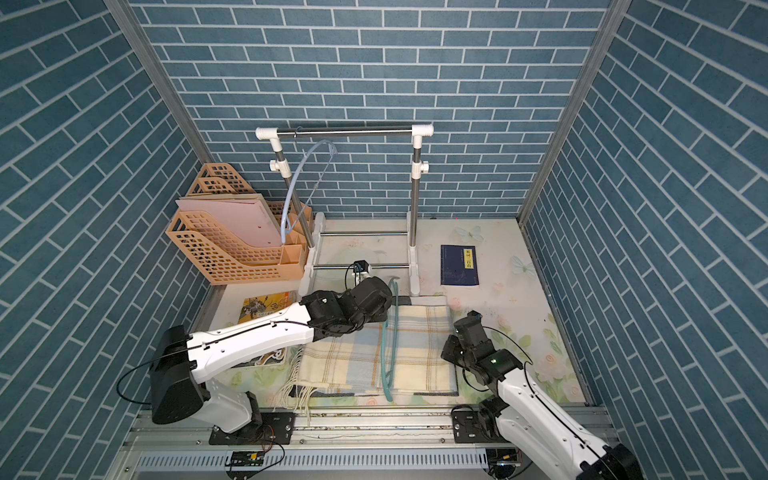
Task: Hang the scarf on the hanger
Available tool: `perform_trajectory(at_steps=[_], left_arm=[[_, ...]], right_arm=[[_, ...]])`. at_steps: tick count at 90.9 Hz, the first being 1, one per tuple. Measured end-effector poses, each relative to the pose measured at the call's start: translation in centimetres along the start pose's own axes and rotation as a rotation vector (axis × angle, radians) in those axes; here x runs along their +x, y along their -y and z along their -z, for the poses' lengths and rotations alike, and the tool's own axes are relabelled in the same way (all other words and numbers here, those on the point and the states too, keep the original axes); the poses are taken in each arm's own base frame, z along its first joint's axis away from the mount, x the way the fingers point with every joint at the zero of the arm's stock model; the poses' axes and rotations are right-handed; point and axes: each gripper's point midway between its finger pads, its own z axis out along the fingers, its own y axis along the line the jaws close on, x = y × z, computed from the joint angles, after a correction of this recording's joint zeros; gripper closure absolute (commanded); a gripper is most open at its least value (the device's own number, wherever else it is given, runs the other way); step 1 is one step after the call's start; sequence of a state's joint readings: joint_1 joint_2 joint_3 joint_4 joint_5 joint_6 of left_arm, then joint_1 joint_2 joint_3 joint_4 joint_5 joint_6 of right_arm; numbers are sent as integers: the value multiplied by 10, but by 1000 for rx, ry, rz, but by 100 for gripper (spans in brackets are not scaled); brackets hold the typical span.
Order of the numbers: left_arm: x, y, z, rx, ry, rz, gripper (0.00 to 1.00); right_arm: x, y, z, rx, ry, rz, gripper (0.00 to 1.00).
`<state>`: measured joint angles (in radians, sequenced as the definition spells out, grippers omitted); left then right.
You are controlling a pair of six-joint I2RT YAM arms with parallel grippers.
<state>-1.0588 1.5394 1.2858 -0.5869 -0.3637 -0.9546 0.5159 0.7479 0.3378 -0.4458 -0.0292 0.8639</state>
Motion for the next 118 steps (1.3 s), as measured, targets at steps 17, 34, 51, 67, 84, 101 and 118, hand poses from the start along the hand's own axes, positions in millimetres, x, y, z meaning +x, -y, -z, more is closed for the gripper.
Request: perform_trajectory(at_steps=[17, 34, 51, 67, 84, 101, 118], left_arm=[[0, -9, 8, -26, -5, -15, 100], [-3, -21, 22, -43, -8, -31, 100], [-12, -33, 33, -53, 1, -22, 100], [-6, -43, 31, -62, -15, -19, 100], [1, -45, 25, -59, -27, -21, 100], [3, -45, 25, -33, -17, -11, 100], [6, -51, 31, 8, 2, 8, 100]], right_arm=[[-11, -18, 14, -51, 17, 2, 100], [-15, -34, 23, -107, 7, 6, 100], [-12, -45, 24, -153, -24, 11, 100], [-13, -68, 28, -260, -39, 22, 100], [-13, -117, 36, -444, -37, 52, 100], [5, -166, 35, -595, -81, 123, 100], [14, -198, 25, -712, -80, 157, 100]])
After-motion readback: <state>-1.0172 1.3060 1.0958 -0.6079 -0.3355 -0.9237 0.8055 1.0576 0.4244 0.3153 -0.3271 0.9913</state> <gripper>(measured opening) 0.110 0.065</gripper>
